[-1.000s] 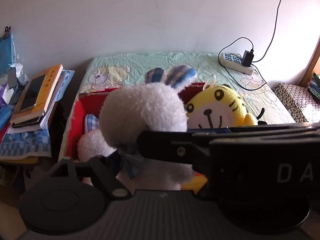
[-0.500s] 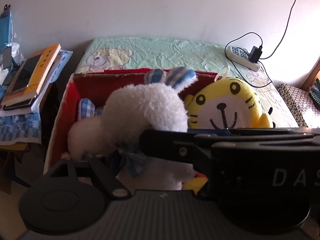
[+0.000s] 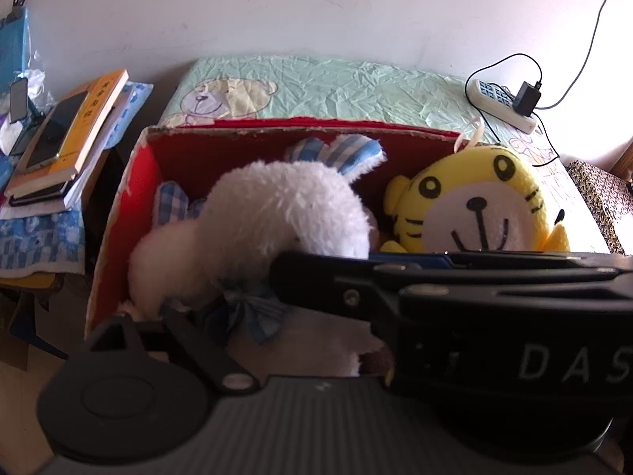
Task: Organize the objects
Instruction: 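Lower the white bunny into the red box and open the right tool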
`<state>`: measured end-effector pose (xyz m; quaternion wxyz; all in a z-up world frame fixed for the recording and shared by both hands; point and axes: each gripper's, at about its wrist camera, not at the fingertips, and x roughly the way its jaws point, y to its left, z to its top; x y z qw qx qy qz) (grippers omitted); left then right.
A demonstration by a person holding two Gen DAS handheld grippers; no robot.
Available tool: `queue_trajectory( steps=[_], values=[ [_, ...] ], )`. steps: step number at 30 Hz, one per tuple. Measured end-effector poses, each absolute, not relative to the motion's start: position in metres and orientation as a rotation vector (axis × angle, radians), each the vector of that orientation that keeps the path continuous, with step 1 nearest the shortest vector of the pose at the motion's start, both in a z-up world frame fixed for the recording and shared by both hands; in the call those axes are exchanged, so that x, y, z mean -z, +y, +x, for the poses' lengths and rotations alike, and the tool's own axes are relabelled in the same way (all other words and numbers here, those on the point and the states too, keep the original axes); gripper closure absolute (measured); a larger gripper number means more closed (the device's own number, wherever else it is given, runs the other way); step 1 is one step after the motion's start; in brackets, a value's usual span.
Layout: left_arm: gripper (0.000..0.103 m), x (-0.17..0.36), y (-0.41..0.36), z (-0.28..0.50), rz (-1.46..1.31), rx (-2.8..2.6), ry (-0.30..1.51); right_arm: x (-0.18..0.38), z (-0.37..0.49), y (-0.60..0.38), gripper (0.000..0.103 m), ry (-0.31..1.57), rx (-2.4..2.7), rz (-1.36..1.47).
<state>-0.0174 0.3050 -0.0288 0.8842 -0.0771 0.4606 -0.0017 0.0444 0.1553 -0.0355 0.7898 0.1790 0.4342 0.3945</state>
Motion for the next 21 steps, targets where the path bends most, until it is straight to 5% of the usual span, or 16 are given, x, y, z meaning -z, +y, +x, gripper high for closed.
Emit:
queue_trajectory(
  steps=[21],
  values=[
    [0.008,0.0389,0.3013,-0.011,-0.189,-0.036,1.021,0.044,0.0492,0.1502,0.055,0.97,-0.851,0.439]
  ],
)
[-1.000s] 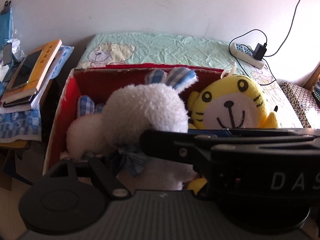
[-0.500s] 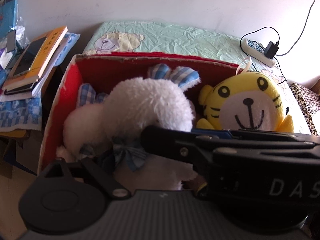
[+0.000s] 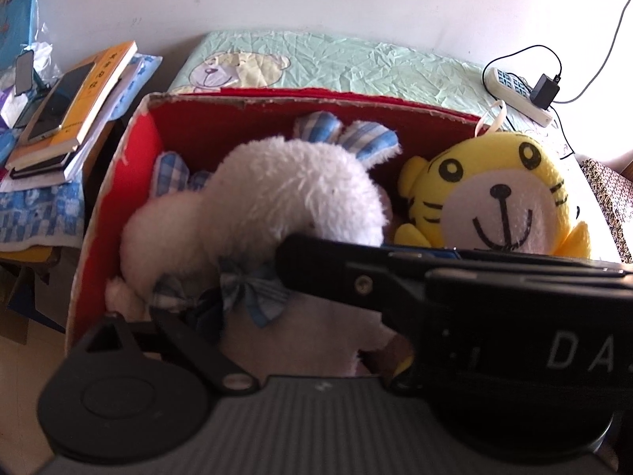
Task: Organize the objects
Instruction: 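Lower the white bunny into the red box and open the right tool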
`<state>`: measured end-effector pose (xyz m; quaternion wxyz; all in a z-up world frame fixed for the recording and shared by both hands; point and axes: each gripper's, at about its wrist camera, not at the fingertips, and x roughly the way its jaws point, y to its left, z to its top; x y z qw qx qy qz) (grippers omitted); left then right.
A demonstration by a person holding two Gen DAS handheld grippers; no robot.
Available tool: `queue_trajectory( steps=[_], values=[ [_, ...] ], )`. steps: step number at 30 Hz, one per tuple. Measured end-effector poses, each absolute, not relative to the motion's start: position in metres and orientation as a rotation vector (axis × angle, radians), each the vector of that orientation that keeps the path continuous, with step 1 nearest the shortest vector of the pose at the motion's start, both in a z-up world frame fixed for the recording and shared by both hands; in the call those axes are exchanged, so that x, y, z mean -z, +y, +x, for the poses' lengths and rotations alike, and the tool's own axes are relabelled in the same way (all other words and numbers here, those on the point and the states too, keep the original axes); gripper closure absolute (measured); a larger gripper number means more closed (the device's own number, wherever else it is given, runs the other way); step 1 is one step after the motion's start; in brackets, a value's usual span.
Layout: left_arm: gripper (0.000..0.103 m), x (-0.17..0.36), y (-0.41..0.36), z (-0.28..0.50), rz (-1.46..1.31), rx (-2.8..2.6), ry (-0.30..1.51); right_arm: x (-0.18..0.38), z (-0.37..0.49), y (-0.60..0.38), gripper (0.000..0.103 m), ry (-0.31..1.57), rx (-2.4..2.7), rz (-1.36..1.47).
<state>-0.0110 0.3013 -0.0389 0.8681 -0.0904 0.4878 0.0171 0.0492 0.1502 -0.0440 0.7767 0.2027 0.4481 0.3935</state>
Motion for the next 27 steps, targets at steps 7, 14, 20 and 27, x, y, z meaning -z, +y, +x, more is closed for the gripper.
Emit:
queue_trajectory(
  steps=[7,14,20,27],
  values=[
    [0.008,0.04,0.299,-0.011,-0.186,-0.032,1.024,0.039,0.044,0.151,0.055,0.948,-0.842,0.399],
    [0.008,0.039,0.296,-0.014,-0.174,-0.035,1.025,0.037,0.042,0.15,0.051,0.94,-0.841,0.38],
    [0.008,0.038,0.293,-0.017,-0.158,-0.045,1.02,0.036,0.04,0.149,0.051,0.935,-0.836,0.375],
    [0.008,0.035,0.297,-0.019,-0.168,-0.053,1.003,0.034,0.041,0.144,0.052,0.912,-0.827,0.387]
  ],
)
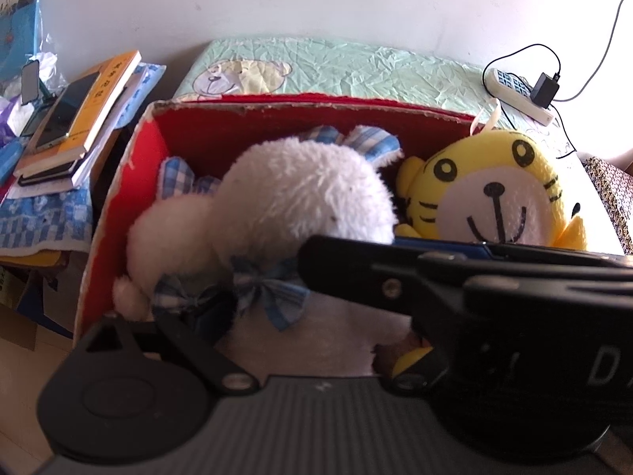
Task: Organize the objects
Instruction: 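Lower the white bunny into the red box and open the right tool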
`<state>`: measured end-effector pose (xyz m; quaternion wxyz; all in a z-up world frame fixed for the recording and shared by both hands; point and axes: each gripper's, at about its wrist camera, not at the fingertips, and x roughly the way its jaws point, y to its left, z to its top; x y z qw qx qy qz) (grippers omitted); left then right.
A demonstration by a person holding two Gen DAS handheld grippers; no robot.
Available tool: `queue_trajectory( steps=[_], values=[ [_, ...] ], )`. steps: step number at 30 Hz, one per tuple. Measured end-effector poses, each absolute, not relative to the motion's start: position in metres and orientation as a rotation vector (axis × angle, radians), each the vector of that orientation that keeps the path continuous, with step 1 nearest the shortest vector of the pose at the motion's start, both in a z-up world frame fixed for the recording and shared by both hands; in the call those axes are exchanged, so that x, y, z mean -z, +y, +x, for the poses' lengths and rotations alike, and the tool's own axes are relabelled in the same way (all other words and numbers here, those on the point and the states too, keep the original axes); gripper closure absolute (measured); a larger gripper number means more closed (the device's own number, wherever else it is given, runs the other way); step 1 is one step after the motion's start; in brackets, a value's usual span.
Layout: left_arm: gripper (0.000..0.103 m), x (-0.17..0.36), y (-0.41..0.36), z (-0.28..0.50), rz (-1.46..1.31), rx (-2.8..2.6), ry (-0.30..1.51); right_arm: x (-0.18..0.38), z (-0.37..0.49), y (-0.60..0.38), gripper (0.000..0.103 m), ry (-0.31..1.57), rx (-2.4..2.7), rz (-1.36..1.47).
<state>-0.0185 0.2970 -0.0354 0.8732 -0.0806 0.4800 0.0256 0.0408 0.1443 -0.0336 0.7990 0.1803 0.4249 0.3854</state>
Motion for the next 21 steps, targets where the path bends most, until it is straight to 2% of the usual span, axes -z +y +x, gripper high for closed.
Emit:
queue_trajectory(
  steps=[4,12,21],
  values=[
    [0.008,0.037,0.298,-0.019,-0.169,-0.059,1.01,0.034,0.04,0.143,0.053,0.907,-0.828,0.397],
    [0.008,0.037,0.299,-0.023,-0.176,-0.079,1.018,0.035,0.041,0.145,0.063,0.889,-0.833,0.416],
    [0.008,0.032,0.294,-0.033,-0.143,-0.099,1.005,0.032,0.032,0.142,0.061,0.898,-0.817,0.434]
  ],
)
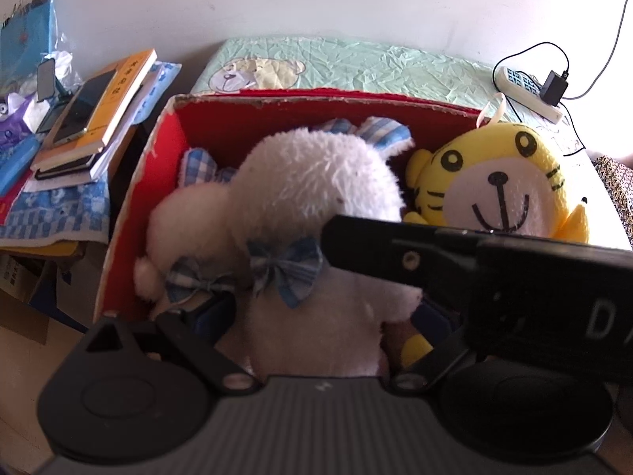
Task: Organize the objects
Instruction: 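Lower the white bunny into the red box and open the right tool, then move the open right tool back toward the green pear plush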
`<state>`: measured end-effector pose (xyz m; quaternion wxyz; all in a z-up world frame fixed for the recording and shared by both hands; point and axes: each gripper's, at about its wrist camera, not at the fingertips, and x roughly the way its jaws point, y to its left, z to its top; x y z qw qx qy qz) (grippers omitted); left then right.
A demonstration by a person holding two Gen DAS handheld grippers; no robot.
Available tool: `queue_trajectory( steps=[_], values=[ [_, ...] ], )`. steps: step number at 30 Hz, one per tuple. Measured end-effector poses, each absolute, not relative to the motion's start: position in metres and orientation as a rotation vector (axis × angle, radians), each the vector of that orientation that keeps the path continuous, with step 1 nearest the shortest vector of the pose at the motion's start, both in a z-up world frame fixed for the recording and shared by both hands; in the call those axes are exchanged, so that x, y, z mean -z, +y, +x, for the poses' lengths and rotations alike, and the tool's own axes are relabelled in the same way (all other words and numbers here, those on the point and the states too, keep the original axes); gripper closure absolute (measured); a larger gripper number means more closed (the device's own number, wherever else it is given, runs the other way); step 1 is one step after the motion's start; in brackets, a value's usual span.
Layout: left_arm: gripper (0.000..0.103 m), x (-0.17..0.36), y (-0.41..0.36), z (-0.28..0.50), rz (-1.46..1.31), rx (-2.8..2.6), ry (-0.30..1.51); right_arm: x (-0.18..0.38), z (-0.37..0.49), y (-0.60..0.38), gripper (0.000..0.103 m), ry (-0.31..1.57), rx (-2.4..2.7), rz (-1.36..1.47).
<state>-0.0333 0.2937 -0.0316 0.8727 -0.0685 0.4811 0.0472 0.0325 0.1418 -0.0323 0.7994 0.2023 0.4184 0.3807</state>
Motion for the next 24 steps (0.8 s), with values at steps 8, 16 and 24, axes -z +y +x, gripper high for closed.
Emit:
queue_trajectory(
  steps=[8,16,24],
  values=[
    [0.008,0.026,0.299,-0.044,-0.149,-0.091,0.99,0.027,0.015,0.131,0.061,0.863,-0.736,0.443],
    [0.008,0.018,0.301,-0.056,-0.144,-0.073,0.971,0.021,-0.006,0.122,0.061,0.806,-0.647,0.395],
    [0.008,0.008,0.293,-0.061,-0.09,-0.1,0.965,0.016,-0.011,0.111,0.056,0.786,-0.567,0.371]
  ],
)
